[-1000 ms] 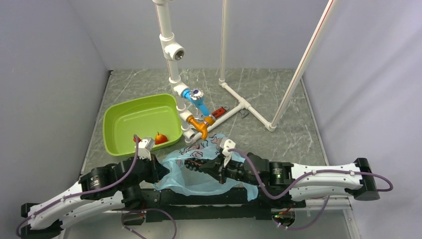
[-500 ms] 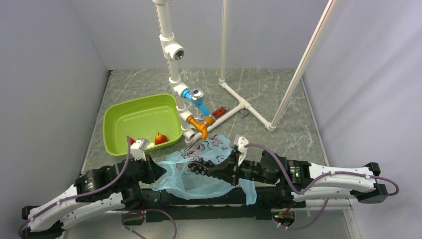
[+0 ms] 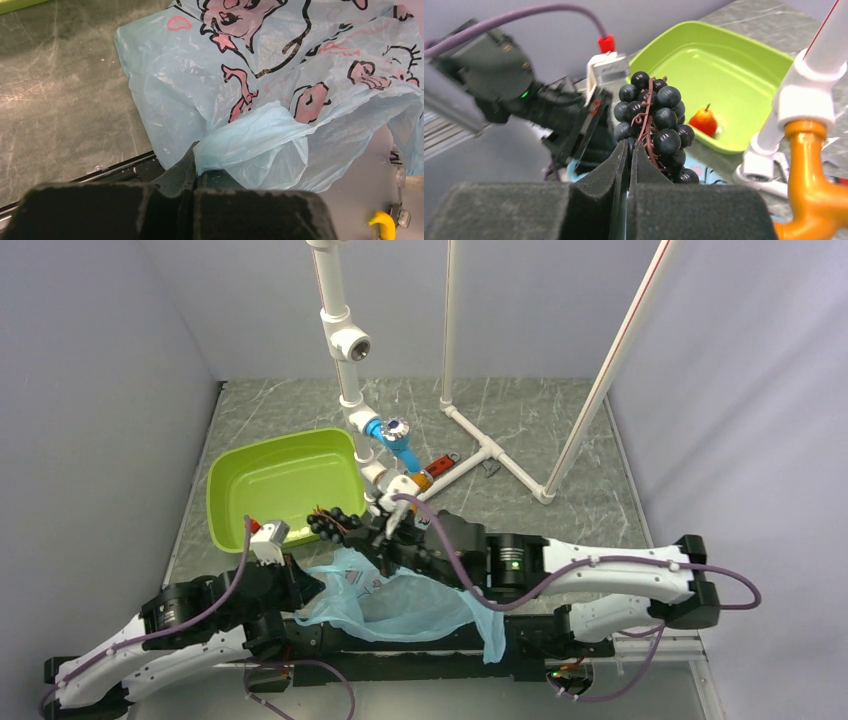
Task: Take the fake fruits out of the plastic bag
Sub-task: Take out the fake fruit from the plastic bag, then place the fake fruit in the bin.
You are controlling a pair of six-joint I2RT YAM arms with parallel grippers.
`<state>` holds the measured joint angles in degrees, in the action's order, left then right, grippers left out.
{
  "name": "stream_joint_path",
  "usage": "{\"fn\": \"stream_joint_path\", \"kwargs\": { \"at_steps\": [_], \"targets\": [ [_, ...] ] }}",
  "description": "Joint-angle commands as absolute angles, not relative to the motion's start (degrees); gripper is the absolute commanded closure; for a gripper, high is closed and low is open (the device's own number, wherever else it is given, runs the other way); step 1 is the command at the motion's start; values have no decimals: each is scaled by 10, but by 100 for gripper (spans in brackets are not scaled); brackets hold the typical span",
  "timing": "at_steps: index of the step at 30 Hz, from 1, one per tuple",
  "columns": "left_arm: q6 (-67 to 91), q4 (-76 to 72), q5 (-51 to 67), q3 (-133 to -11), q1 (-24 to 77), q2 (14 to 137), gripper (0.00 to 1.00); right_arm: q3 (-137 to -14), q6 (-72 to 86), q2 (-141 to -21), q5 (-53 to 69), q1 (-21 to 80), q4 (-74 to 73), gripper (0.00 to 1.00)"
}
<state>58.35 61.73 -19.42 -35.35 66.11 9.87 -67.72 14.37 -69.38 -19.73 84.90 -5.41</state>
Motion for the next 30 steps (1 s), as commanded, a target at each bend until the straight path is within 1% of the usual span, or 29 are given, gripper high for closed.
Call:
{"fn": "stream_joint_path", "kwargs": {
  "at_steps": [1, 4, 14, 21, 27, 28, 29, 30],
  "targets": [
    [599, 634, -215, -375, 664, 80, 100, -778, 104, -772, -322, 858, -77, 100],
    [600, 633, -218, -374, 664, 65, 100, -840, 84, -836, -372, 858, -91, 100],
    [600, 631, -214, -371, 664, 57, 100, -1010, -24, -1020, -460, 853, -86, 100],
    [603, 630, -220, -371, 664, 51, 100, -1094, -38, -1121, -456, 807, -98, 100],
    [608, 634, -222, -370, 664, 40, 100, -1129, -23, -1153, -420, 759, -97, 100],
    [608, 634, -223, -370, 664, 39, 100, -1136, -21, -1160, -414, 753, -100, 95],
    [608, 633, -223, -370, 664, 38, 100, -1145, -21, -1167, -409, 748, -108, 88],
    [607, 633, -222, -369, 664, 39, 100, -1153, -23, -1173, -406, 744, -114, 76]
  ]
}}
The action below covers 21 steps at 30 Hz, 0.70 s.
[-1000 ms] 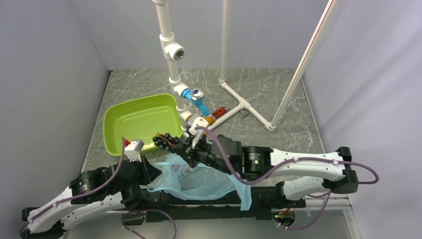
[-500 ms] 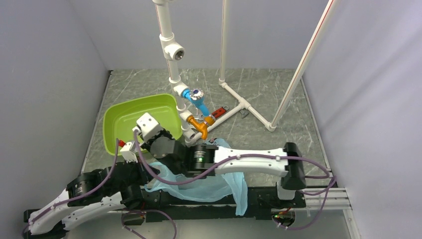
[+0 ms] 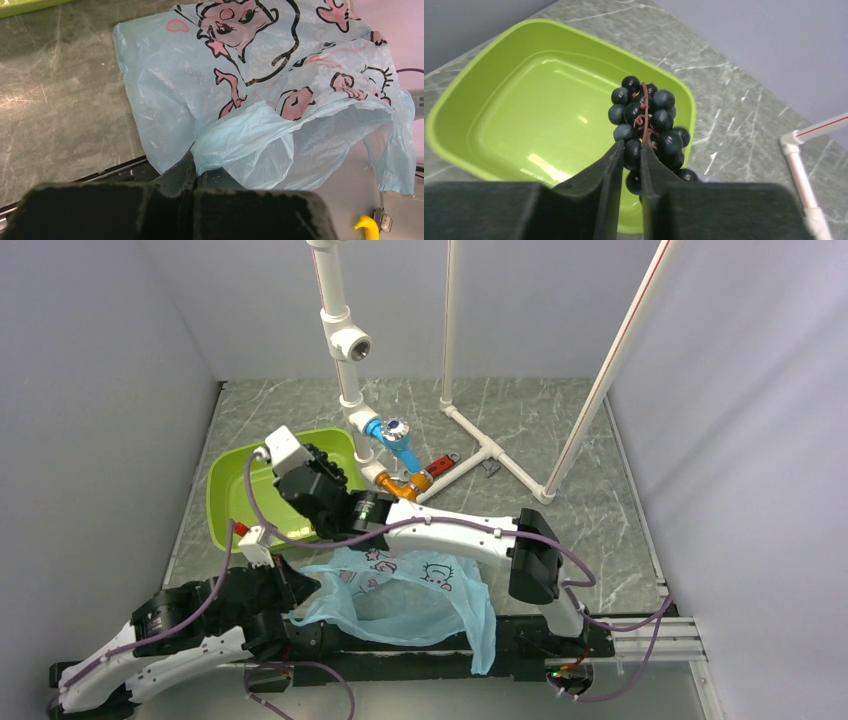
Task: Take the fake fruits out of the plastic bag
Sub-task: Place the fake fruit in the bin.
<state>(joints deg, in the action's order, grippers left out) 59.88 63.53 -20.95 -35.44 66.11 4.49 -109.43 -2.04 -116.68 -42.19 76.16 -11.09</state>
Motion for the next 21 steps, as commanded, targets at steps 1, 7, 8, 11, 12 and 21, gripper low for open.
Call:
{"fn": "stream_joint_path", "kwargs": {
  "at_steps": [1, 7, 8, 11, 12, 21],
  "targets": [
    [607, 633, -222, -369, 664, 40, 100, -1162, -28, -1180, -406, 742, -119, 64],
    [602, 629, -220, -369, 664, 59, 100, -1154, -21, -1169, -395, 746, -148, 31],
    [602, 628, -219, -369, 664, 62, 100, -1144, -18, -1160, -391, 750, -150, 31],
    [599, 627, -217, -369, 664, 73, 100, -1100, -13, -1120, -387, 772, -149, 30],
    [599, 626, -215, -369, 664, 76, 100, -1083, -8, -1104, -384, 781, -153, 31],
    [580, 610, -199, -366, 664, 116, 100, -896, 103, -933, -384, 847, -217, 30]
  ]
}}
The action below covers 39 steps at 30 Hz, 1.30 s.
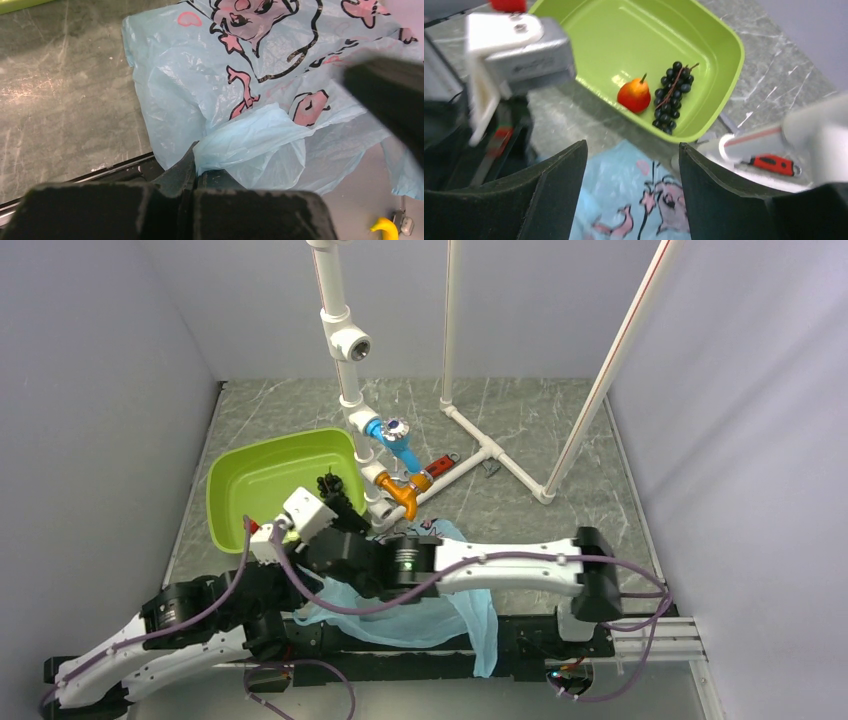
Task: Take the fake fruits out of the plastic bag
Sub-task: Place the fake fruit in the bin, then take out the fake fruit from the plastic bag.
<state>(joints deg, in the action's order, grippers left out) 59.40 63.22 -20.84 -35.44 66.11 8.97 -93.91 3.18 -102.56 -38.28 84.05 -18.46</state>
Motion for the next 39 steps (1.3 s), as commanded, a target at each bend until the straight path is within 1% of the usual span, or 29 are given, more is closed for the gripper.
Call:
{"fn": "stream_joint_path", "kwargs": {
  "at_steps": [1, 6, 11, 15, 17, 20, 21, 24, 27, 28, 30, 33, 35, 36, 39],
  "targets": [
    [575, 604, -193, -365, 664, 123, 100, -875, 113, -908, -383, 848, -223, 30],
    [548, 590, -160, -364, 664, 164, 100, -716, 115, -766, -326, 865, -210, 30],
    [532, 579, -137, -362, 664, 186, 100, -523, 94, -571, -191, 878, -149, 31],
    [527, 567, -140, -360, 665, 191, 100, -428, 115, -494, -124, 881, -129, 37],
    [529, 569, -146, -363, 664, 194, 100, -403, 124, -490, -95, 883, -120, 46],
    [524, 558, -148, -365, 665, 187, 100, -377, 138, -510, -81, 884, -82, 68],
    [523, 549, -147, -361, 664, 179, 100, -367, 139, -523, -83, 885, -65, 73],
    [520, 517, -148, -344, 664, 146, 100, -348, 151, -582, -138, 884, -18, 77],
    [514, 480, -142, -331, 665, 104, 100, -348, 162, -646, -222, 893, 24, 77],
    [513, 470, -141, -327, 664, 89, 100, -354, 164, -664, -256, 898, 31, 75],
    [512, 454, -141, -321, 665, 62, 100, -352, 167, -690, -317, 901, 62, 69],
    [514, 444, -140, -312, 665, 39, 100, -341, 141, -725, -382, 902, 133, 64],
    [511, 440, -132, -314, 664, 42, 100, -335, 115, -751, -424, 899, 183, 54],
    [511, 439, -128, -317, 665, 47, 100, -336, 95, -765, -435, 898, 205, 51],
    [502, 430, -118, -331, 664, 68, 100, -353, 46, -814, -460, 890, 245, 47]
  ]
}}
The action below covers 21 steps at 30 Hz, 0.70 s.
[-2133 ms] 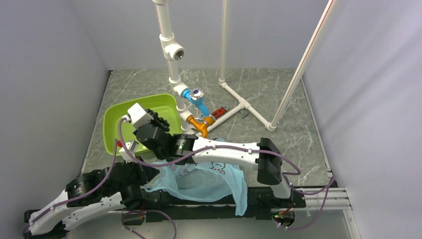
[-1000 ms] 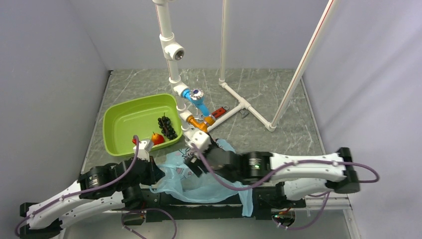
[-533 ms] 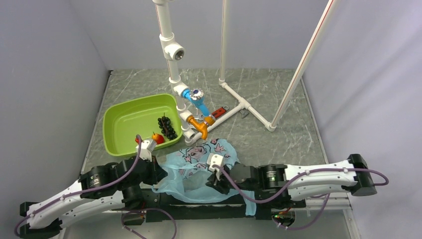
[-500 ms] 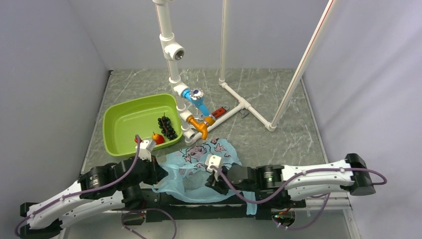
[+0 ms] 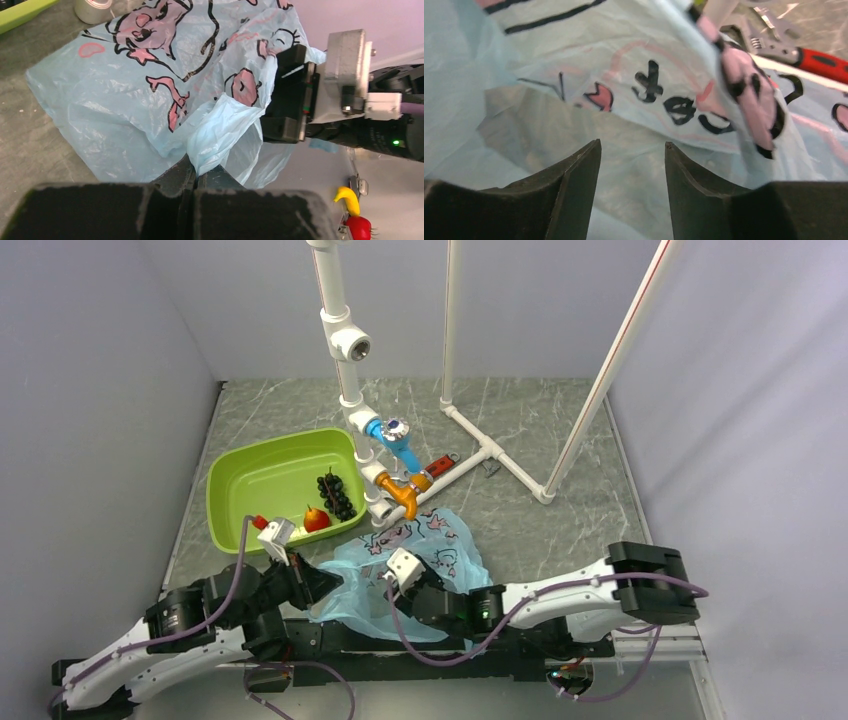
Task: Take the fake fruits out of the plastic bag
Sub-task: Take out the fake fruit from the plastic bag.
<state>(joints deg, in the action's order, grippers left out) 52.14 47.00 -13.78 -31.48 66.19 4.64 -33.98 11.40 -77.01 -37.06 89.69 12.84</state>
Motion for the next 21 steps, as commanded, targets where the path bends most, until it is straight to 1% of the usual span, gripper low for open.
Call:
{"fn": "stream_joint_path", "kwargs": {
  "at_steps": [1, 6, 8, 11, 14, 16, 19, 21],
  "targets": [
    [498, 427, -117, -334, 664, 75, 100, -357, 32, -830, -471, 888, 261, 44],
    [486, 428, -119, -355, 664, 103, 100, -358, -18, -886, -475, 863, 320, 22],
    [489, 431, -121, -357, 664, 104, 100, -355, -25, -896, -481, 858, 336, 15],
    [492, 435, -121, -352, 664, 99, 100, -358, -32, -914, -478, 849, 357, 8],
    [503, 444, -125, -348, 664, 83, 100, -365, -42, -933, -481, 845, 372, 7],
    [512, 463, -127, -352, 665, 74, 100, -379, -19, -928, -467, 845, 345, 7],
    [526, 489, -132, -356, 664, 54, 100, -409, 96, -895, -448, 845, 250, 9],
    [533, 502, -135, -353, 665, 42, 100, -406, 186, -863, -441, 845, 201, 10]
  ]
}}
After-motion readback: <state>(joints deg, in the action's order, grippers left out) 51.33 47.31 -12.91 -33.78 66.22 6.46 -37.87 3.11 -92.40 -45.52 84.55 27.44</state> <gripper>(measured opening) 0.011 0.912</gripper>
